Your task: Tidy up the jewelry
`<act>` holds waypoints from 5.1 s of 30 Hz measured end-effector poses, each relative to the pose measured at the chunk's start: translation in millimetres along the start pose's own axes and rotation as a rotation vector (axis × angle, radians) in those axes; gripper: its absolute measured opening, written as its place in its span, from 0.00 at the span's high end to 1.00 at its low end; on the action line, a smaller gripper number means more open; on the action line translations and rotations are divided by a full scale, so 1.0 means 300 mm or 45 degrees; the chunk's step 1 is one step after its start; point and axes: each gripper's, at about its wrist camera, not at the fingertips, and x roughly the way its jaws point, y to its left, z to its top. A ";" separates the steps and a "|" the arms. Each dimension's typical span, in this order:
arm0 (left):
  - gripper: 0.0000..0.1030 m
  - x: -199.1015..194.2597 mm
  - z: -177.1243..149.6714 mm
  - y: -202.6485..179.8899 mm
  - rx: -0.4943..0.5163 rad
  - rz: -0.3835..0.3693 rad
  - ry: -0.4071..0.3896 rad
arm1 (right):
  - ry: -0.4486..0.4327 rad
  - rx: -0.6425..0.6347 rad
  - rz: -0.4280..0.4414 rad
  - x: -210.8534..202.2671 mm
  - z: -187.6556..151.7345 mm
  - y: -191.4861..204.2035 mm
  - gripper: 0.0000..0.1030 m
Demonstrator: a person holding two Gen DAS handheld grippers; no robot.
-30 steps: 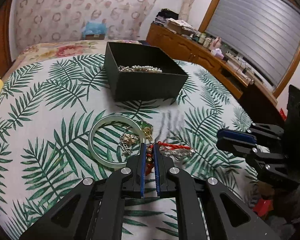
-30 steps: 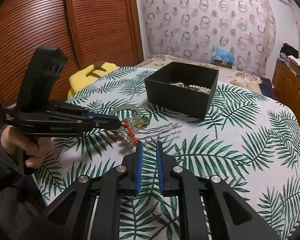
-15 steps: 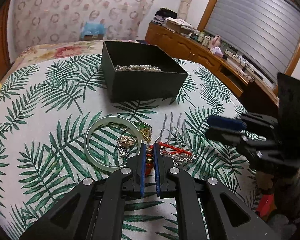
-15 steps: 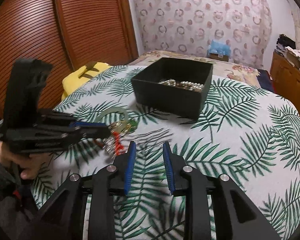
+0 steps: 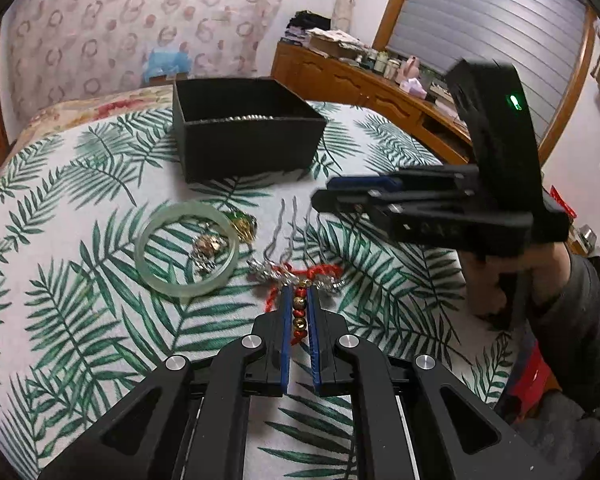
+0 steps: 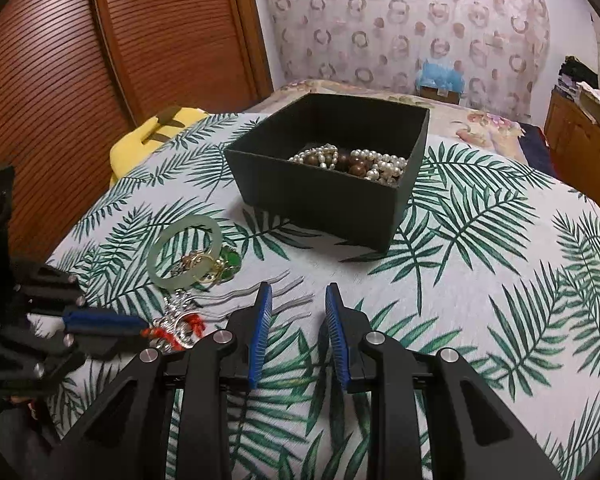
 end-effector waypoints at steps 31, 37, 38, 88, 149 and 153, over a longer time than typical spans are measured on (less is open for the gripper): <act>0.94 -0.002 -0.021 0.016 0.021 0.042 0.099 | 0.119 -0.113 0.095 -0.008 -0.063 0.010 0.99; 0.94 -0.022 -0.027 0.023 0.019 0.037 0.079 | 0.085 -0.119 0.091 -0.046 -0.073 0.026 0.99; 0.94 -0.023 -0.028 0.020 0.019 0.033 0.078 | 0.071 -0.118 0.093 -0.050 -0.069 0.030 0.98; 0.95 -0.111 -0.056 0.002 -0.040 -0.066 -0.073 | 0.041 -0.203 0.080 -0.003 0.080 0.225 0.93; 0.73 -0.033 0.071 -0.003 -0.051 -0.044 -0.112 | -0.249 0.083 0.254 -0.255 0.089 0.031 0.91; 0.73 -0.033 0.076 0.007 -0.049 -0.027 -0.112 | -0.279 0.054 0.236 -0.288 0.120 0.034 0.91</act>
